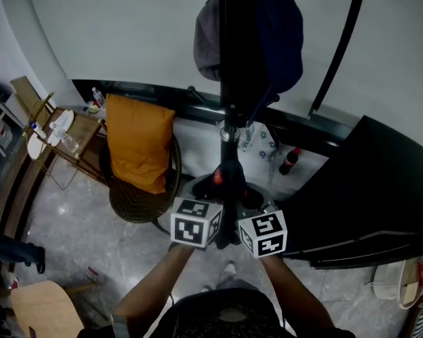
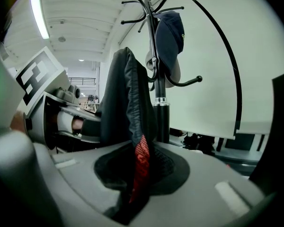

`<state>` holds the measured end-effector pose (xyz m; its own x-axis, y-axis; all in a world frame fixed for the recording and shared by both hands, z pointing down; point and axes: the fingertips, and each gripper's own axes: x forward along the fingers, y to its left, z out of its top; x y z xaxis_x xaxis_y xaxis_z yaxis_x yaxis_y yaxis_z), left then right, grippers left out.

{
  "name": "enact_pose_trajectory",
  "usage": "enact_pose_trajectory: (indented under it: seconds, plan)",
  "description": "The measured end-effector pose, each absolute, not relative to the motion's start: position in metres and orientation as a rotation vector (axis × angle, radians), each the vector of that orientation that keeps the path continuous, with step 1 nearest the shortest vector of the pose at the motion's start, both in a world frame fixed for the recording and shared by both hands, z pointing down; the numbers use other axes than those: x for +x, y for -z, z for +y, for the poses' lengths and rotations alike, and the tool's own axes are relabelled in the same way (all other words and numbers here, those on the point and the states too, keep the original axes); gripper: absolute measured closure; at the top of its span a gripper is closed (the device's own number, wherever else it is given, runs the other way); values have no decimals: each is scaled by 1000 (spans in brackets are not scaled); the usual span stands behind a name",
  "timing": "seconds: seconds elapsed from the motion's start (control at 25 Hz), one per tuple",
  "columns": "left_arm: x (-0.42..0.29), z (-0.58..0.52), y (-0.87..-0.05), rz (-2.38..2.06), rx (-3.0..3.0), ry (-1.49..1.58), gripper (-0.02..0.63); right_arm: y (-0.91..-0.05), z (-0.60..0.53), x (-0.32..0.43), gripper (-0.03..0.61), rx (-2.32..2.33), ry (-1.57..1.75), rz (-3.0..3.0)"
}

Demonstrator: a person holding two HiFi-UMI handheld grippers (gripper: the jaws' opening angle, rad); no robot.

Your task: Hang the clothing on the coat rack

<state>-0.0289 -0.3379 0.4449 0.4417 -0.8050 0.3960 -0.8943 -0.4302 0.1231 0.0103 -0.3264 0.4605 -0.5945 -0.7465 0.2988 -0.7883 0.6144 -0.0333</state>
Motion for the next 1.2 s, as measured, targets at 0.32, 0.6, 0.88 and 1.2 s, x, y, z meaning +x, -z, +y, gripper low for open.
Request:
enact_pose_trajectory:
  seconds: [0.32,0.6,0.88,1.2]
  plan:
    - [-28,-324,-443,-1423,2388,-406,480,-454,-315,12,509,1279,-246,-2585]
    - [-27,-316,-441,-1416,2400,-399,471,-449,-307,16,500,1310,-237,-2583]
    - [-28,-306,-436,-1416,2412,-383,469,-444,-297,18,497,1338,-227,-2580]
    - [-31,-296,-431,-1412,2419,-370,469,-440,-288,20,497,1368,-227,-2571]
